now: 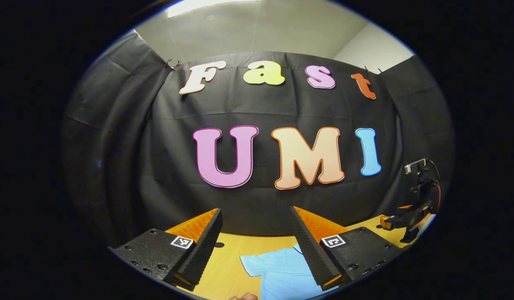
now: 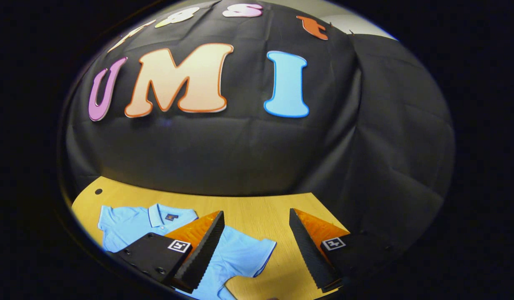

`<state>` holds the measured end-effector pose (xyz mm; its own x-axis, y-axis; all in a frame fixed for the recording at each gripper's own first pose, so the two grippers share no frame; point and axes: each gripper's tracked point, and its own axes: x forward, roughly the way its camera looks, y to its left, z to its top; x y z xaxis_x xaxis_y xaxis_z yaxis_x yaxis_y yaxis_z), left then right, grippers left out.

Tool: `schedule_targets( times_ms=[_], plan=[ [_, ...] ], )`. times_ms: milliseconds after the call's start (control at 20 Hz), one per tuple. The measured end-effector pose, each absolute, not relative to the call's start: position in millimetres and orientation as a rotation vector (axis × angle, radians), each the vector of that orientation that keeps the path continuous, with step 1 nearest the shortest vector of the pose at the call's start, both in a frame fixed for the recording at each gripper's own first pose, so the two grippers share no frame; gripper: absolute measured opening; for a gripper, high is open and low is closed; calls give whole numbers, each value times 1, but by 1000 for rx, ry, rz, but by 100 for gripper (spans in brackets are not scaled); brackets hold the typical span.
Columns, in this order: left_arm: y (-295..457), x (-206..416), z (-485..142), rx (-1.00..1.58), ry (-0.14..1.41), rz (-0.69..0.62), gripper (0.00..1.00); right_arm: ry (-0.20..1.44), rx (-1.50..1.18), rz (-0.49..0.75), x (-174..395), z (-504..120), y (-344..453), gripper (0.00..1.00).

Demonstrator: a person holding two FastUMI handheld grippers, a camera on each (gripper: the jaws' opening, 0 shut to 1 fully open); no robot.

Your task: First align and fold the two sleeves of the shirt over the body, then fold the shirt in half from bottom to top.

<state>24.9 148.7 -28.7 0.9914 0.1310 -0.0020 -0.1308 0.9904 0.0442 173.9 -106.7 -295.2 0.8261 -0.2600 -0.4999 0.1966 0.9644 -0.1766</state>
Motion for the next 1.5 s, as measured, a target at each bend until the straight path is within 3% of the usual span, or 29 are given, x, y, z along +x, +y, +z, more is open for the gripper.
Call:
schedule_targets(
  times_ms=[550, 950, 1150, 1200, 1350, 1500],
  plan=[
    [177, 47, -64, 45, 74, 158, 95, 821, -132, -355, 170, -422, -149, 99],
    [177, 59, -79, 41, 104, 152, 96, 1033, 5, -407, 143, -479, -149, 99],
    [173, 64, -81, 43, 103, 143, 95, 1048, 91, -402, 144, -483, -143, 97],
    [172, 64, -83, 38, 108, 142, 95, 1042, 98, -396, 146, -483, -141, 93],
    [173, 64, -87, 26, 123, 145, 97, 1047, 120, -359, 148, -490, -133, 55],
    [174, 65, -92, 21, 132, 147, 96, 1042, 167, -337, 151, -484, -125, 4]
  ],
)
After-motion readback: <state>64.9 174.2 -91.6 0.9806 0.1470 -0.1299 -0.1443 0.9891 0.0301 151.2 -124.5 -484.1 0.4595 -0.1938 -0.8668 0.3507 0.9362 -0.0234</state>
